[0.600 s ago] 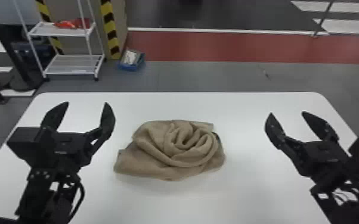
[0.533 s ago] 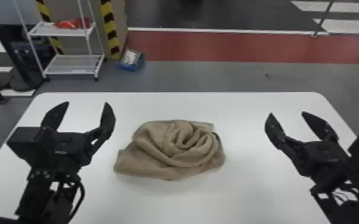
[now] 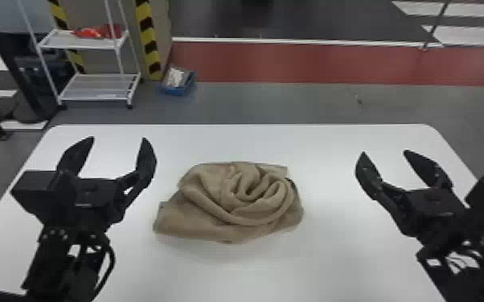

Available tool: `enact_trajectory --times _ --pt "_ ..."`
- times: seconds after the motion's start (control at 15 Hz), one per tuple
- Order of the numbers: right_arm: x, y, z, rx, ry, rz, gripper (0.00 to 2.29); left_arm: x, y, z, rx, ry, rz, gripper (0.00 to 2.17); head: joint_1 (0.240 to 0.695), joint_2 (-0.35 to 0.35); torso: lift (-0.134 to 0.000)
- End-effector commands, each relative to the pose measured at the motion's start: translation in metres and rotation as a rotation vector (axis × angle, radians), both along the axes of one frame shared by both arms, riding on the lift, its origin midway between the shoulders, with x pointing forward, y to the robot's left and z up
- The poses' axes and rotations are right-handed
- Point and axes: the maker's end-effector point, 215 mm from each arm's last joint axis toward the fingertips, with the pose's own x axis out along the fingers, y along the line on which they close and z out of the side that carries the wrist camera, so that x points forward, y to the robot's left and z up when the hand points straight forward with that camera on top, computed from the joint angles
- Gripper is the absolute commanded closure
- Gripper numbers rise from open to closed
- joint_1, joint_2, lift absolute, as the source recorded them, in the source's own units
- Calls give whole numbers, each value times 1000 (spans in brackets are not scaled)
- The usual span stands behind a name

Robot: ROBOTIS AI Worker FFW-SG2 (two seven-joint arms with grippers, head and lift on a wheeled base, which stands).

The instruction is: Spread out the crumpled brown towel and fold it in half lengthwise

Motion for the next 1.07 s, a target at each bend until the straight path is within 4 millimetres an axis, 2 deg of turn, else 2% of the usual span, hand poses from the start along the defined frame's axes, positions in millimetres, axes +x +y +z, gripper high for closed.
enact_trajectory --times 0.0,0.2,0.33,0.6,1.0 --pt "0 0 0 0 1 0 178 0 -1 0 1 -1 -1 87 695 -33 -124" --pt "0 0 0 -3 0 2 178 0 -3 -1 2 1 -5 87 695 -35 -124" --pt "1 -1 -6 -14 16 0 184 0 -3 -3 5 9 -6 90 695 -36 -124" --pt "3 -2 -29 -16 54 3 188 0 -9 -24 4 49 -18 103 695 -41 -124" --pt "2 -10 -78 -79 145 -6 194 -6 -28 -61 -9 118 -48 161 695 -62 -124"
